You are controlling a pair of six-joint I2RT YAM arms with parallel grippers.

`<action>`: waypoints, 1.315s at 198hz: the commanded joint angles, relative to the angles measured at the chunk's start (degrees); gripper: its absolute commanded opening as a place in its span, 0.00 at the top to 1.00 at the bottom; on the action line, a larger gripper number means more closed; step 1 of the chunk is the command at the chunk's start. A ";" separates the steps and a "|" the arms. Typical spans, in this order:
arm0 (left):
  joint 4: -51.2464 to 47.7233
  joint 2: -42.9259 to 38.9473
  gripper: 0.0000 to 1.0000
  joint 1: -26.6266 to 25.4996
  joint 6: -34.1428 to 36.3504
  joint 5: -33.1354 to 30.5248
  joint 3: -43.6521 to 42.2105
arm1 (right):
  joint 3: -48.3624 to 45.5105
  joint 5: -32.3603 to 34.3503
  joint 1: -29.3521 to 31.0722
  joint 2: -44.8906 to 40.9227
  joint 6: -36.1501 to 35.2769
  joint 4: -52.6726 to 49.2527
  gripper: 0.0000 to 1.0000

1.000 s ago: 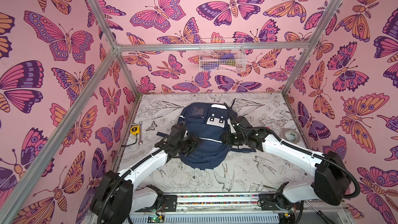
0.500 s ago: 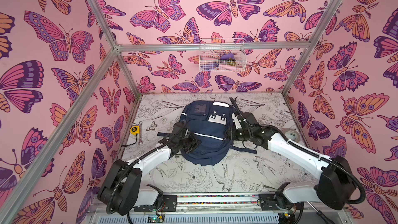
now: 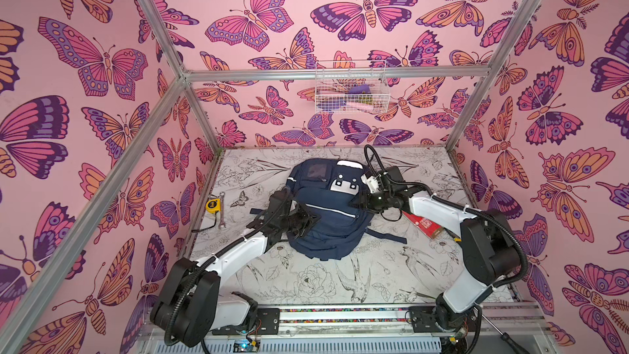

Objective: Pack the student bag

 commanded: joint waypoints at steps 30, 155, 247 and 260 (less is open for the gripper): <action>19.47 -3.33 1.00 0.38 -10.79 2.20 -5.34 | -1.66 -4.33 -2.10 -0.10 1.49 5.69 0.39; 22.36 -2.69 1.00 0.76 -12.83 1.38 -5.93 | -16.09 -18.54 2.16 -10.10 2.41 14.86 0.39; 20.67 -3.25 1.00 0.93 -12.22 1.46 -5.81 | -10.97 1.07 7.08 -9.26 -7.97 2.43 0.31; 20.36 -3.52 1.00 1.02 -12.23 1.40 -6.03 | -8.89 2.52 6.75 -7.88 -9.55 0.70 0.30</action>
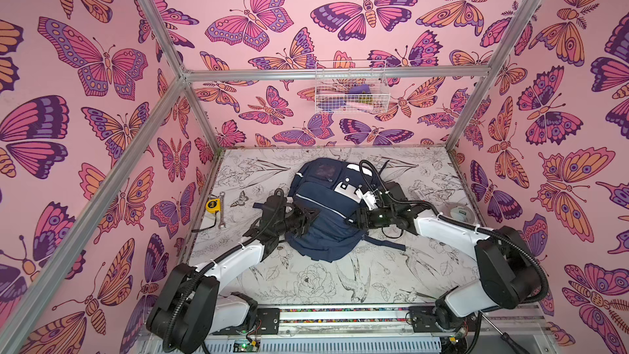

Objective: Pack the student bag

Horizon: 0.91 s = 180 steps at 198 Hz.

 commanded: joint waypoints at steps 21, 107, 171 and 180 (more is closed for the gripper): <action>3.75 -1.88 1.00 0.10 -0.16 0.76 0.20 | 5.47 3.54 -0.31 6.05 -6.09 -5.15 0.29; 4.67 -0.55 1.00 1.51 -0.27 0.57 -0.04 | -4.35 -18.07 1.85 0.51 1.58 1.74 0.35; 4.50 -1.34 1.00 2.21 -0.18 0.10 -0.70 | -3.73 -8.25 6.27 -2.82 2.38 -2.44 0.50; 4.50 -1.36 1.00 2.21 -0.05 0.16 -0.86 | -2.22 -3.30 6.51 -2.53 1.83 -5.41 0.53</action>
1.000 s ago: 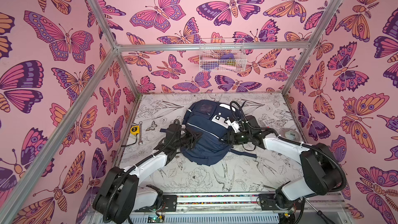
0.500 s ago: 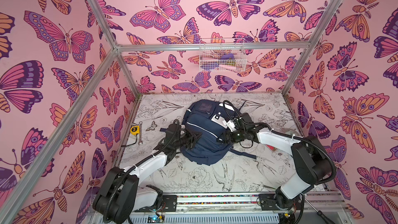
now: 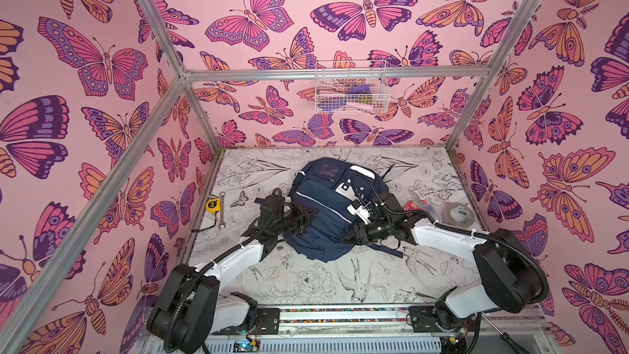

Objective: Pack the student bag

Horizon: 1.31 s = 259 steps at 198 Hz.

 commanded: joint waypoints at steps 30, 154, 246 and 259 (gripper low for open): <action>4.41 -1.30 1.00 0.71 -0.17 0.23 -0.88 | 6.61 23.30 3.95 -3.34 -5.89 -16.15 0.50; 2.82 -1.02 1.00 1.04 0.61 1.36 -0.52 | 5.97 35.21 6.58 -3.55 -16.13 -8.86 0.49; 3.02 -0.38 1.00 1.06 0.70 1.75 -0.99 | 5.37 46.72 11.06 0.05 -19.24 -1.38 0.67; 2.96 -0.35 1.00 1.06 0.79 1.80 -1.12 | 4.61 47.51 11.13 -0.94 -19.11 -0.76 0.76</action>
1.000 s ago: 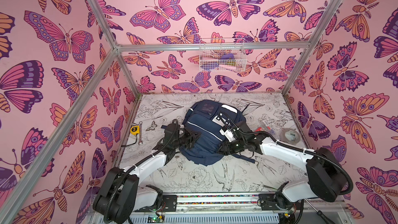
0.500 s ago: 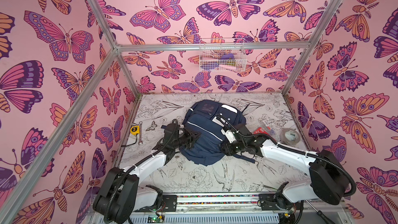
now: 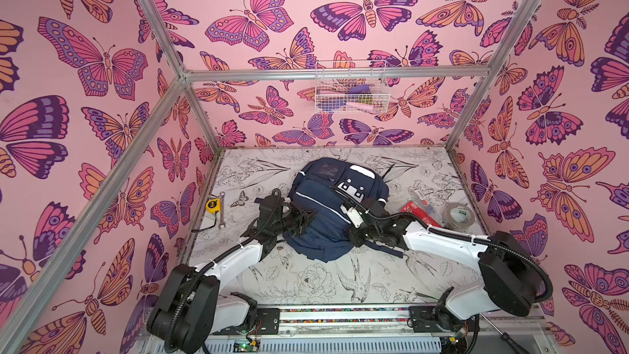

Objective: Pack the student bag

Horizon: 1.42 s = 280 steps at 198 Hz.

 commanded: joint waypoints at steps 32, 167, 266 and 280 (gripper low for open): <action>3.26 -0.35 1.00 0.49 0.91 0.29 -1.21 | -0.84 5.88 0.19 -4.13 -1.80 0.98 0.90; 5.60 -0.09 1.00 0.52 0.70 0.33 -2.75 | -2.43 -3.25 0.70 -9.48 5.68 -4.04 0.63; 5.96 -0.09 1.00 0.56 0.47 0.60 -3.05 | 1.24 4.35 0.56 -2.79 6.25 -2.56 0.67; 5.92 -0.08 1.00 0.56 0.46 0.66 -2.97 | 1.60 4.47 0.56 -1.76 6.11 -2.61 0.76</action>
